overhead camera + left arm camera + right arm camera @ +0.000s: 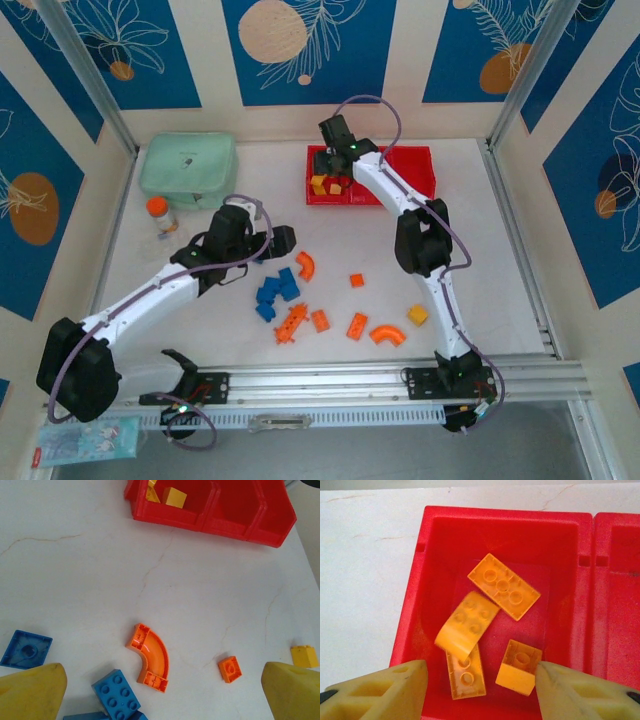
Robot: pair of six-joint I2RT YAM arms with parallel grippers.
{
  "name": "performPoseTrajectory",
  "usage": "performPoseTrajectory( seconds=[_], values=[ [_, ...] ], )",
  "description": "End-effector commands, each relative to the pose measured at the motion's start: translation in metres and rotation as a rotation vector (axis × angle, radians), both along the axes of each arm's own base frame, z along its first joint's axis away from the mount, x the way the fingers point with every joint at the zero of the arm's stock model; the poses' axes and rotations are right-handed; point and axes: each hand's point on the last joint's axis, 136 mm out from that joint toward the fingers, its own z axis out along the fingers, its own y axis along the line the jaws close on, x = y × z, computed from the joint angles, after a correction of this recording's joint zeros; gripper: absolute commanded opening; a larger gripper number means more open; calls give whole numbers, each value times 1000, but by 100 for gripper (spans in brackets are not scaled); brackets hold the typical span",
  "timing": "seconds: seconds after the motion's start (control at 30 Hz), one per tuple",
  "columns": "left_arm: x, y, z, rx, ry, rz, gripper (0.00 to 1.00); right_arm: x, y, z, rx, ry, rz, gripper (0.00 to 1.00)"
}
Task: Sort the legos into containers by color
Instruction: Place the lego in the container, then pick up the lego from the bottom-right of the table.
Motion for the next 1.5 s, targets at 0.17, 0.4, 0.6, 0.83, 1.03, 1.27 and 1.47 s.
performPoseTrajectory(
  seconds=[0.17, 0.4, 0.6, 0.83, 1.03, 1.27, 1.47],
  values=[
    [-11, -8, 2, -48, 33, -59, 99, -78, -6, 42, 88, 34, 62, 64],
    [-35, -24, -2, -68, 62, -130, 99, -148, -39, 29, 121, 152, 30, 70],
    [-58, -43, -8, -62, 61, -174, 99, -211, -72, 20, 115, 243, -40, 74],
    [-79, -59, -10, -108, 63, -194, 99, -284, -109, 9, 95, 347, -120, 79],
    [-94, -66, -16, -90, 70, -241, 99, -347, -149, -12, 43, 449, -263, 82],
    [-101, -79, -18, -100, 70, -278, 99, -400, -184, -37, 17, 548, -444, 87],
    [-101, -91, -25, -92, 93, -301, 99, -421, -200, -58, -33, 619, -568, 92]
  ],
)
